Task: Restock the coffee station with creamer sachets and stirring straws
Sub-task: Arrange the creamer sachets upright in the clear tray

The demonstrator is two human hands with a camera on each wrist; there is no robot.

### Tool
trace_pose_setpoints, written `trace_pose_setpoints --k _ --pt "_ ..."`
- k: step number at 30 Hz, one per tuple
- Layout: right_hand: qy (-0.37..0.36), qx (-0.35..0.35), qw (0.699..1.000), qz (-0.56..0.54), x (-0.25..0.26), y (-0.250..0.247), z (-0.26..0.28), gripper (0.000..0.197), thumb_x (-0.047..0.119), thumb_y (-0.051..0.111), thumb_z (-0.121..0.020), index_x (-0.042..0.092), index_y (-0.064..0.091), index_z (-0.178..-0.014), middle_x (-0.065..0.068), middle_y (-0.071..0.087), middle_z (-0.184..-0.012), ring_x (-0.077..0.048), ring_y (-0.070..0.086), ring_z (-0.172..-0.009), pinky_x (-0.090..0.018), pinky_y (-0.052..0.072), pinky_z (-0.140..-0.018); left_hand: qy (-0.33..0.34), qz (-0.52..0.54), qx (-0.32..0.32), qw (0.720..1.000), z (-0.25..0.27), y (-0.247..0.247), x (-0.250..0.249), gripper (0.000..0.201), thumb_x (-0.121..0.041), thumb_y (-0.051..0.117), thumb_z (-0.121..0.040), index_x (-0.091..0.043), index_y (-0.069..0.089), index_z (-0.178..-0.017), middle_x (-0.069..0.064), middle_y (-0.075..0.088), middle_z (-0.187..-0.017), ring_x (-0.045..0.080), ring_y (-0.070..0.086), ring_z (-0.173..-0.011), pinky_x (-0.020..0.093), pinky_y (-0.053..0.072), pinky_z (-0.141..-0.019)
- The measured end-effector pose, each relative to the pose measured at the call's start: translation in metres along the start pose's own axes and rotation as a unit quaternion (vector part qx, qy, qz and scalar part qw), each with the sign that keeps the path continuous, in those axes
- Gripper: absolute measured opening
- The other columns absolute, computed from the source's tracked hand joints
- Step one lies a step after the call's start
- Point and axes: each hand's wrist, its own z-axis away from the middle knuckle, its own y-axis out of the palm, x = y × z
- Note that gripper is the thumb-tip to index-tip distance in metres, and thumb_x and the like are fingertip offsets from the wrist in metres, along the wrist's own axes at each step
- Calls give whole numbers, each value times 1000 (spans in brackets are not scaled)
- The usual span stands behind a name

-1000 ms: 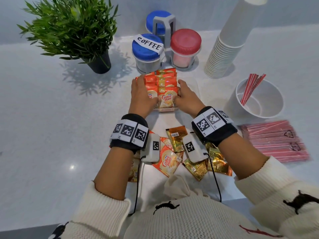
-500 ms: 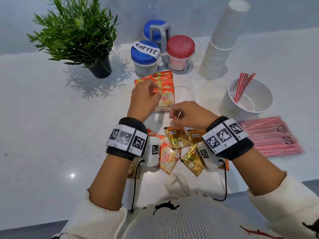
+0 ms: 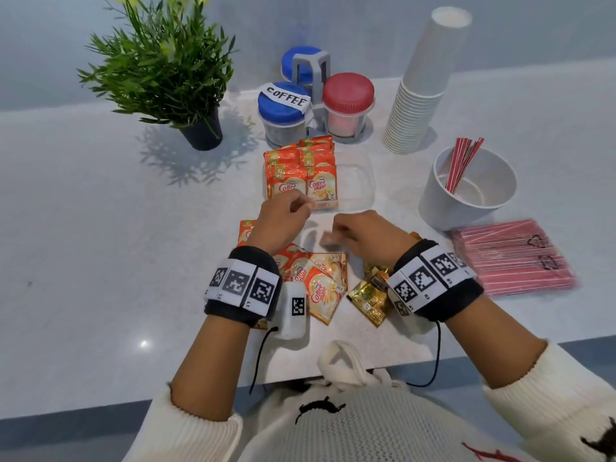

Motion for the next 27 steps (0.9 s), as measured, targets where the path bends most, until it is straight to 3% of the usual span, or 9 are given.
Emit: trace_pose_setpoints --k 3,5,7,9,15,18,21,23,27 --pt "-2 -83 995 -63 4 -16 2 20 8 51 -91 5 59 -109 -15 64 -109 -28 60 -97 -20 36 -72 4 32 37 999 7 -2 -1 18 -24 50 -95 -11 62 -97 0 64 -91 14 58 -89 15 41 -73" --pt "-12 -110 986 -123 8 -23 2 12 9 56 -88 10 60 -100 -13 66 -99 -19 61 -74 -18 43 -62 10 59 67 996 13 -2 -3 15 -24 53 -94 -10 61 -94 -2 62 -85 11 57 -82 13 42 -75" --pt "-4 -117 975 -190 12 -25 1 8 10 61 -86 11 56 -92 -6 63 -82 -11 58 -56 -12 45 -47 14 84 65 994 17 -4 -3 15 -21 58 -91 -6 59 -90 10 61 -86 18 56 -83 33 46 -82" --pt "10 -109 967 -229 14 -22 -1 12 11 63 -85 10 54 -92 1 58 -71 -11 57 -52 -13 46 -44 10 101 45 994 21 -6 -3 13 -18 61 -89 -6 57 -88 16 58 -86 23 56 -83 48 48 -87" --pt "32 -108 930 -349 22 -8 -3 19 3 62 -84 8 48 -97 -5 61 -72 -15 60 -49 -23 54 -49 -25 146 34 988 35 -11 -1 15 -10 63 -87 -4 56 -99 14 66 -101 30 64 -91 38 55 -80" --pt "58 -89 949 -298 26 0 1 29 11 71 -78 10 47 -93 -2 59 -70 -15 59 -55 -28 52 -56 -57 161 -11 985 39 -12 7 11 -8 62 -87 -10 54 -94 11 65 -101 22 64 -86 23 55 -68" --pt "62 27 986 -150 29 15 8 43 28 79 -69 15 47 -94 3 52 -76 -16 52 -71 -29 43 -61 -85 173 -53 980 42 -13 16 16 -7 62 -86 -18 51 -82 13 68 -102 26 66 -91 37 56 -78" --pt "52 85 993 -57 31 27 12 55 33 80 -64 16 45 -102 5 46 -83 -16 47 -79 -28 38 -65 -98 182 -62 976 45 -13 18 13 -8 61 -86 -17 52 -90 12 68 -106 27 67 -94 42 55 -84" --pt "51 77 996 8 29 38 10 53 30 80 -66 15 40 -97 0 43 -94 -18 44 -84 -32 36 -69 -108 207 -68 970 48 -14 22 21 -6 59 -87 -13 55 -106 11 68 -109 26 66 -98 42 54 -87"
